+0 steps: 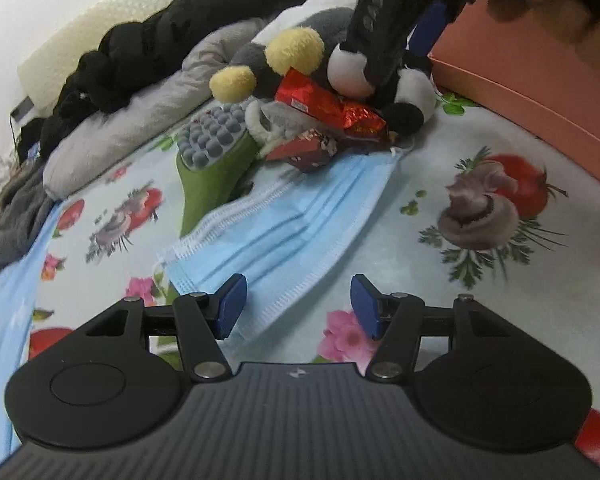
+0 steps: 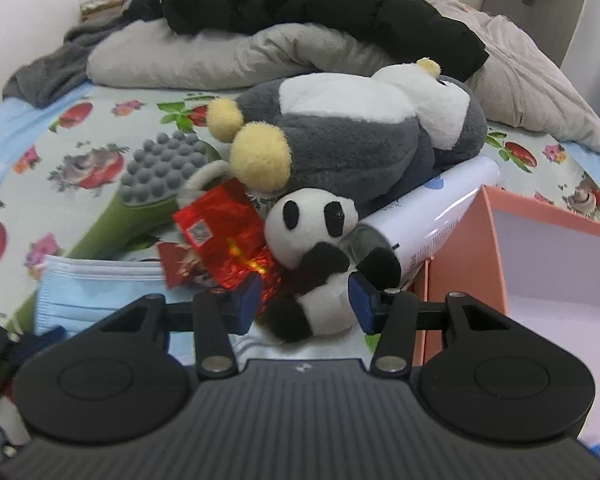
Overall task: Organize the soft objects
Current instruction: 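Grasp the panda plush with the right tool while the left tool grasps the blue face mask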
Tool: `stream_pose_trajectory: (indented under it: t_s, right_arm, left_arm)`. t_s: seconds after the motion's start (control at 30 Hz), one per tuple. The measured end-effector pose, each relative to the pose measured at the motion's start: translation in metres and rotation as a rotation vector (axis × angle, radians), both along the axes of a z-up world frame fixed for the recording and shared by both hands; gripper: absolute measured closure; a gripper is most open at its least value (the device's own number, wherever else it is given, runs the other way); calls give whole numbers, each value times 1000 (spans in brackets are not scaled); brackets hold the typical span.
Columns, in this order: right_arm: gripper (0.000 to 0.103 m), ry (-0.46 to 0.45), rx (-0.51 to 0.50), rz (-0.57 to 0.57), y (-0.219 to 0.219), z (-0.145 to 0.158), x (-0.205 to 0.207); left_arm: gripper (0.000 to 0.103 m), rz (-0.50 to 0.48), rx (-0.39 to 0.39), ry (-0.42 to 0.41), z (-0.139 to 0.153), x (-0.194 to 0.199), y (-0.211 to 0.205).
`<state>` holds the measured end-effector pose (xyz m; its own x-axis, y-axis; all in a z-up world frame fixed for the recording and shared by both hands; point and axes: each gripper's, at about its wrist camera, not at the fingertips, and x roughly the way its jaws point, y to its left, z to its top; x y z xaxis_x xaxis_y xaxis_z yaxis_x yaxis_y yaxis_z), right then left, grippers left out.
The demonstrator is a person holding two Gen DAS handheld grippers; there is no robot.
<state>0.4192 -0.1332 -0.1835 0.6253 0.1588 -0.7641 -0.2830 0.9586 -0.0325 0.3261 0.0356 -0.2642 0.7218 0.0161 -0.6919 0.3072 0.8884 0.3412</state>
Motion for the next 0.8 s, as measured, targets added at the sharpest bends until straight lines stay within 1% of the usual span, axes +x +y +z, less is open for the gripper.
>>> stream_pose_trajectory:
  t_s: [0.13, 0.27, 0.33, 0.37, 0.4, 0.43, 0.47, 0.5, 0.53, 0.6, 0.63, 0.8]
  right_arm:
    - [54, 5, -34, 2, 1, -11, 14]
    - [54, -20, -70, 16, 3, -15, 22]
    - [55, -21, -67, 29, 4, -18, 24]
    - [57, -18, -68, 32, 5, -19, 25]
    - [59, -11, -66, 33, 5, -21, 27]
    - [61, 1, -54, 37, 4, -23, 28]
    - [62, 9, -45, 36, 3, -24, 29]
    - [64, 2, -48, 40, 3, -24, 28]
    - [66, 0, -50, 44, 3, -24, 28]
    - [67, 6, -17, 38, -1, -22, 27]
    - [67, 11, 1, 30, -3, -20, 26]
    - [67, -8, 13, 29, -5, -11, 11]
  left_arm:
    - [39, -22, 14, -6, 0, 10, 2]
    - [41, -37, 23, -4, -1, 20, 5]
    - [50, -28, 40, -4, -2, 25, 6]
    - [59, -22, 39, -2, -3, 28, 8]
    - [72, -13, 31, 5, -2, 30, 10]
    - [80, -5, 19, 16, -2, 32, 12]
    - [92, 1, -3, 30, -2, 34, 14]
    - [97, 6, -18, 37, -2, 34, 16]
    - [97, 12, -27, 36, -1, 33, 17]
    - [100, 20, -50, 24, 2, 27, 17]
    - [100, 28, -71, 23, 5, 24, 17]
    - [102, 92, -186, 25, 22, 8, 22]
